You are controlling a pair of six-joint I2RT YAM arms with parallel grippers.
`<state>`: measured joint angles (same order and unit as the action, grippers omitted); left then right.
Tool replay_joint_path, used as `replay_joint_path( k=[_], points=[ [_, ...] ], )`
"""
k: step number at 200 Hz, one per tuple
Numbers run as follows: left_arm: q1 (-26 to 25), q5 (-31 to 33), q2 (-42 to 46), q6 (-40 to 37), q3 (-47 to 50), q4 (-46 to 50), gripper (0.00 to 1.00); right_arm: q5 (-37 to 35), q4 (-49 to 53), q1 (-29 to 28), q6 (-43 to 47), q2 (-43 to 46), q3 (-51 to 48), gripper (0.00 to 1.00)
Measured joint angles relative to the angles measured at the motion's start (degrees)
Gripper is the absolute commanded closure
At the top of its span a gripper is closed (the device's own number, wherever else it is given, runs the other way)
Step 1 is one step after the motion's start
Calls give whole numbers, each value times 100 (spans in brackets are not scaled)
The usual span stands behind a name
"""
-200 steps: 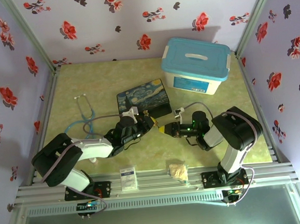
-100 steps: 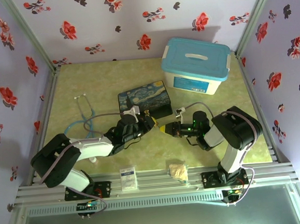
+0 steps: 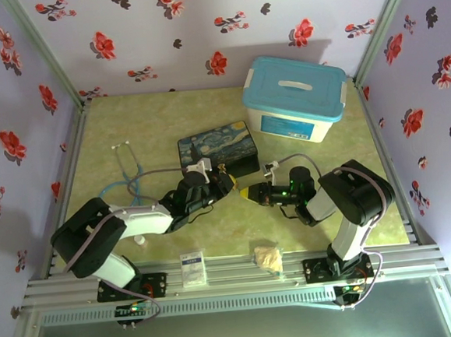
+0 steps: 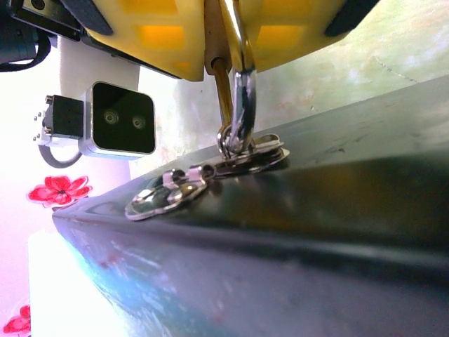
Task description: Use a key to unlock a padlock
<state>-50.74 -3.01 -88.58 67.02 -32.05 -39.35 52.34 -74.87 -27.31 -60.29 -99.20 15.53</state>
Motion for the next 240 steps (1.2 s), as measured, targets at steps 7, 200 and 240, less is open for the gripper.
replay_joint_path(
  k=[7, 200, 240],
  points=[
    [4, 0, -15, -11, 0, -15, 100, 9, 22, 7, -33, 2, 11, 100],
    [142, 125, -72, -254, -120, -46, 100, 243, 262, 247, -599, -131, 391, 100],
    [151, 133, -74, -256, -118, -46, 100, 501, 138, 446, -643, -387, 529, 100]
  ],
)
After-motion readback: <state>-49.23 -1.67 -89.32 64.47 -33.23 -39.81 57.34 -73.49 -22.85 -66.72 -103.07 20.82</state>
